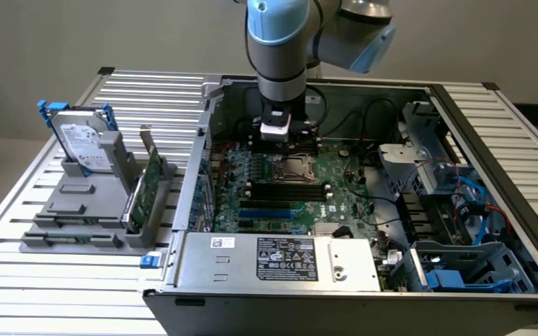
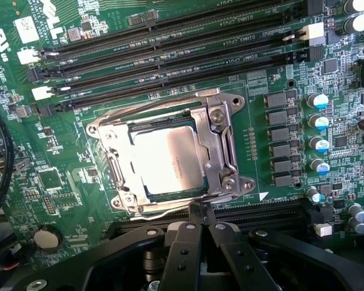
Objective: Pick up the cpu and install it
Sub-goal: 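Install the first cpu locking lever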
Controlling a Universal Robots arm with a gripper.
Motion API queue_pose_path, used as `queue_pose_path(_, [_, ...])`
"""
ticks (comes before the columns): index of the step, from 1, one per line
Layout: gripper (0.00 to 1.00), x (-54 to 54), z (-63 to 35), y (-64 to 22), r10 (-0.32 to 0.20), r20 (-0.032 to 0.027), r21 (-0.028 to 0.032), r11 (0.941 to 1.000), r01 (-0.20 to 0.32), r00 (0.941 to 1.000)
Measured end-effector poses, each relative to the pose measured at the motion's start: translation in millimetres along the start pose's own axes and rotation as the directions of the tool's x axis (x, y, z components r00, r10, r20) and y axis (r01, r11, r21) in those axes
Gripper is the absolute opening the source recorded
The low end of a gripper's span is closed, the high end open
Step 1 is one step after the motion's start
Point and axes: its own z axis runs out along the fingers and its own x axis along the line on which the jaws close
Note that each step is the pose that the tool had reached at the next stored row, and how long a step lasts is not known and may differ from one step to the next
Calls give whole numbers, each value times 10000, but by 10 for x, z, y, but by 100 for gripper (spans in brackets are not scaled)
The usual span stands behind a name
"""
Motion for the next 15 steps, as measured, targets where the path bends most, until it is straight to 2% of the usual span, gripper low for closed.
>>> queue_pose_path(15, [11,38,10,-32,330,-71,-30,9994,-330,9994])
